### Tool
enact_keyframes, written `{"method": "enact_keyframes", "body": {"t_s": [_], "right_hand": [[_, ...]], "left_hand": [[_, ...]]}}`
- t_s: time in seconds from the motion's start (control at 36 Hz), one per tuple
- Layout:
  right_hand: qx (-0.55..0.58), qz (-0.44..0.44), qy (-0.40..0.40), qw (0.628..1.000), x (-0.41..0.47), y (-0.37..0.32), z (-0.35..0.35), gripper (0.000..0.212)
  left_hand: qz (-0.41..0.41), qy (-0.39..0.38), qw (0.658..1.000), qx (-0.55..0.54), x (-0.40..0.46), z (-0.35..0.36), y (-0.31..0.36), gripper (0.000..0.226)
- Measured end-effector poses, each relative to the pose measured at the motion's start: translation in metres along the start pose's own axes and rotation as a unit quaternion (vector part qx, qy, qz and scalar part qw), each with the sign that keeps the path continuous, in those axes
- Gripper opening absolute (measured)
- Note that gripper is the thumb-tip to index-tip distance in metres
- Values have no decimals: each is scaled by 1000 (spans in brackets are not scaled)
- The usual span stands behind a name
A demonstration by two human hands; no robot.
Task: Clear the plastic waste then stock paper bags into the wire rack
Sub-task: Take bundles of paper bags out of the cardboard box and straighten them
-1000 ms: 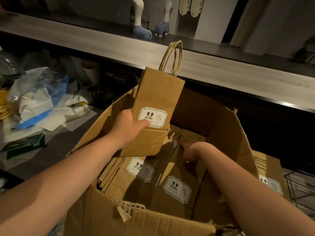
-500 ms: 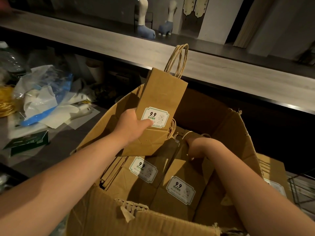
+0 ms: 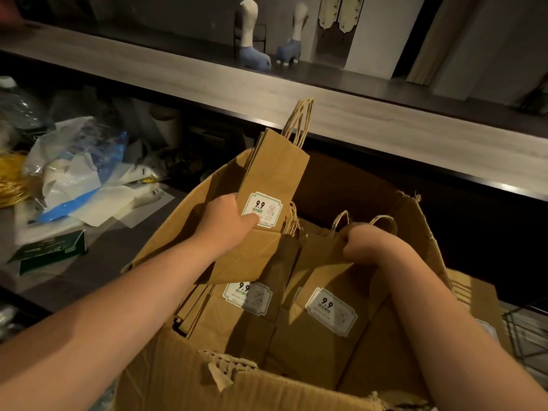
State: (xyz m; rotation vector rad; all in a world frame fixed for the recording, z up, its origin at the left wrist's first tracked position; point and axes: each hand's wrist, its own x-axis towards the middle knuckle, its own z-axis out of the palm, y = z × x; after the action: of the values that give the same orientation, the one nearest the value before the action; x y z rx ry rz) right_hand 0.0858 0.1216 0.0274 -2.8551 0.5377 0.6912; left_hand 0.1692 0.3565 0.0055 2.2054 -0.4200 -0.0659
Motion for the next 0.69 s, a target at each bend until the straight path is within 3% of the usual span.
{"method": "enact_keyframes", "body": {"t_s": [0.14,0.28,0.39,0.69], "right_hand": [[61,-25,87,994,-1,2,-4,55],[123,-83,172,974,-3,-1,-6,50],[158,-135,199,958,-3,-1,-7,26],[294,-225,268,890,-6,-1,-12,28]], "left_hand": [[-1,-3,1000,8,0,0,0,25],[1,-13,1000,-17,-1,-1,3,23],[-6,-26,997,-71,-3,-1,4,26],[-37,-48,985,-160,-5,-1,8,31]]}}
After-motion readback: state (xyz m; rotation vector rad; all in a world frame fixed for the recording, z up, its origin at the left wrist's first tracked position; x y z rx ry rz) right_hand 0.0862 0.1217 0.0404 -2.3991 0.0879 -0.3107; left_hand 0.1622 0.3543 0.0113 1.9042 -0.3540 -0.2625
